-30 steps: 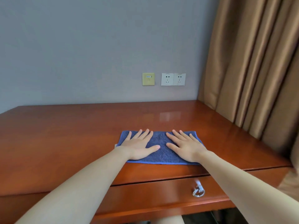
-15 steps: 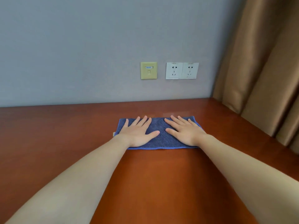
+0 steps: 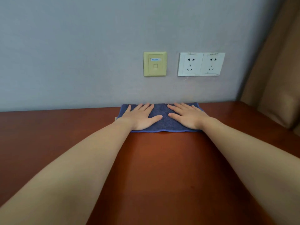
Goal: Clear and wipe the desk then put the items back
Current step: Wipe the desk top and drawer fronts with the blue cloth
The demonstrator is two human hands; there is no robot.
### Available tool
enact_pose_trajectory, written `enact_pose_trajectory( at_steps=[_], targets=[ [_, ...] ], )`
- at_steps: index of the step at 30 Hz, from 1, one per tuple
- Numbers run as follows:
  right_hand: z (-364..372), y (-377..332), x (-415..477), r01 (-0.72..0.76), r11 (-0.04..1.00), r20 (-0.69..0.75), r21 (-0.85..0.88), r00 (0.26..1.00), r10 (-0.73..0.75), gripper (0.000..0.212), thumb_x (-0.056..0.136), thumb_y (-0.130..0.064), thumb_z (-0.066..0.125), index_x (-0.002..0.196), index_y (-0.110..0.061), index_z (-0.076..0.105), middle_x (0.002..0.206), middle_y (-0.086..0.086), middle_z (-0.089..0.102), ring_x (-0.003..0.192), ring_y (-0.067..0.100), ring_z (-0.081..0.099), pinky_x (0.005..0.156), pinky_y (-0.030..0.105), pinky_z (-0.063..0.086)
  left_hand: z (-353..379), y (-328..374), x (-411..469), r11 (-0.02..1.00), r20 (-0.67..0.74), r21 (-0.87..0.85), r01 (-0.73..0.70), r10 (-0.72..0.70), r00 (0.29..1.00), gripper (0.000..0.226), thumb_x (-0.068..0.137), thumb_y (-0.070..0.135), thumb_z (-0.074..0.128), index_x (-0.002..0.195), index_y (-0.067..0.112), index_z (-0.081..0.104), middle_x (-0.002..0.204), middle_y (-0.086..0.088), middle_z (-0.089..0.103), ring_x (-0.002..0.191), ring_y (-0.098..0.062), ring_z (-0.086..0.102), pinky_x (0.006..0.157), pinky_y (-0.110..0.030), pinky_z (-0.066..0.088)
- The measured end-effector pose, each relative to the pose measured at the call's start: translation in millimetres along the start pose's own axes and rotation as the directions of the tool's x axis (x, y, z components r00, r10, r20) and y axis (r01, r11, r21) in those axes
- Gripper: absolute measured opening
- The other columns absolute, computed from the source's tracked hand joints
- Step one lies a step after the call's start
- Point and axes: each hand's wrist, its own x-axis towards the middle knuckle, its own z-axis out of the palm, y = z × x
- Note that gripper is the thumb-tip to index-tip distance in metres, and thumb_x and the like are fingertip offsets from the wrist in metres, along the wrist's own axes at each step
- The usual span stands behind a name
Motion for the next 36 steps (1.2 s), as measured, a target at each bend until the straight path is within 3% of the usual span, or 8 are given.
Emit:
enact_pose_trajectory(
  at_steps=[6,13,36],
  targets=[
    [-2.8,11.2,23.1,0.001,1.0,-0.011,-0.004,1.0,-0.001,0.056,0.099,-0.058,0.019,0.153,-0.042,0.011,0.162,-0.009,0.008,0.149,0.013,0.004,0.119,0.043,0.002,0.4,-1.8,27.8,1.0,-0.016,0.015,0.025,-0.024,1.0,0.078,0.091,0.073,0.016,0.155,0.029,0.006,0.163,0.009,0.005,0.15,-0.013,0.002,0.12,-0.05,-0.004],
    [-1.0,12.2,-7.5,-0.023,1.0,0.005,-0.003,1.0,0.023,0.057,0.099,-0.06,0.018,0.152,-0.043,0.007,0.163,-0.009,0.002,0.15,0.015,0.001,0.12,0.046,0.001,3.0,19.7,-0.7,1.0,0.0,-0.005,0.025,-0.025,1.0,0.075,0.093,0.071,0.016,0.155,0.031,0.005,0.163,0.009,0.0,0.15,-0.015,-0.003,0.119,-0.052,-0.007],
    [11.8,-26.7,-307.1,-0.043,0.999,0.037,-0.029,0.998,0.044,0.058,0.099,-0.059,0.016,0.152,-0.042,0.001,0.163,-0.008,-0.002,0.15,0.016,-0.003,0.12,0.044,-0.001,24.7,145.2,-271.8,1.0,0.03,0.002,-0.025,0.025,0.999,0.076,0.093,0.071,0.015,0.155,0.032,-0.001,0.163,0.008,-0.006,0.15,-0.017,-0.006,0.119,-0.05,-0.006]
  ],
)
